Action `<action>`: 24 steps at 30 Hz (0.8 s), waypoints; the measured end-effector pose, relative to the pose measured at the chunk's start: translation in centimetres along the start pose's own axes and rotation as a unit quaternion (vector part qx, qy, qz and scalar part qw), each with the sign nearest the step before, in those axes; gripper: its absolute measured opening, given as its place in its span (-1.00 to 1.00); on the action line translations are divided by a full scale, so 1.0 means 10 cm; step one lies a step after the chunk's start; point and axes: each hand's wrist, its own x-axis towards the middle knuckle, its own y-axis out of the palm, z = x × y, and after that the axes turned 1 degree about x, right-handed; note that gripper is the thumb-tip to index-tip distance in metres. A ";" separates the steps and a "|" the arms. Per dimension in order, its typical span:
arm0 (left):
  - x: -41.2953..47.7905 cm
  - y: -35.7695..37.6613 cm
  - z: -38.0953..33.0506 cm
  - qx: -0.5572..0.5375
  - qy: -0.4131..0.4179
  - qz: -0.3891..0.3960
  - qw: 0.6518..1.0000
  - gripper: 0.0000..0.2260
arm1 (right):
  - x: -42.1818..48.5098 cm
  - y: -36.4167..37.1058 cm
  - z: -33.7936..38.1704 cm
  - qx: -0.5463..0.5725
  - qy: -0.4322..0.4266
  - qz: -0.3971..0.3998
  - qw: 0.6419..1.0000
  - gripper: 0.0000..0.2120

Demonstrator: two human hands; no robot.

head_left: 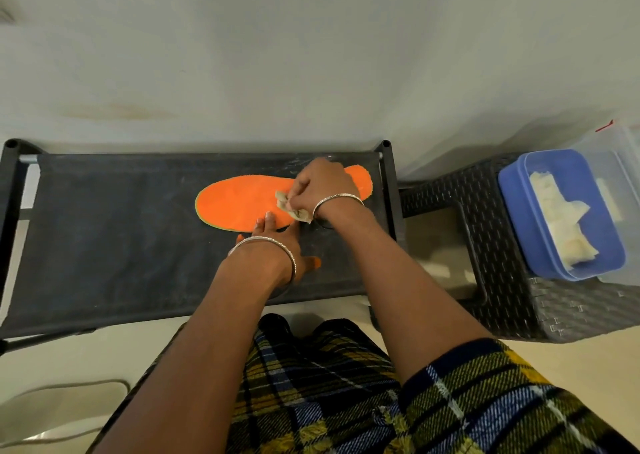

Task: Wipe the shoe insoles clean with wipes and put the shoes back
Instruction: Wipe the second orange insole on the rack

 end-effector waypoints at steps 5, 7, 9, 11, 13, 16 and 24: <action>-0.02 -0.02 0.01 0.011 -0.001 0.009 1.000 -0.26 | 0.05 -0.13 -0.18 -0.053 0.065 -0.110 0.990 -0.74; -0.02 -0.02 0.01 0.011 -0.001 0.007 1.000 -0.27 | 0.05 -0.12 -0.19 -0.056 0.057 -0.129 0.988 -0.75; -0.02 -0.02 -0.01 0.010 -0.002 0.005 1.000 -0.27 | 0.03 -0.06 -0.14 -0.047 0.031 -0.110 0.992 -0.79; -0.01 -0.01 -0.02 0.007 -0.003 0.006 1.000 -0.26 | 0.02 0.00 -0.07 -0.011 0.003 -0.071 0.997 -0.88; -0.01 -0.02 -0.02 0.004 -0.003 0.008 1.000 -0.26 | 0.02 0.04 -0.02 0.003 -0.006 -0.046 0.999 -0.92; -0.03 -0.03 0.00 0.003 0.005 0.007 1.000 -0.25 | 0.05 -0.01 -0.10 0.000 0.031 -0.067 0.997 -0.76; -0.02 -0.03 -0.01 0.013 -0.009 0.006 1.000 -0.20 | 0.01 -0.05 -0.14 0.017 0.021 -0.114 0.993 -0.80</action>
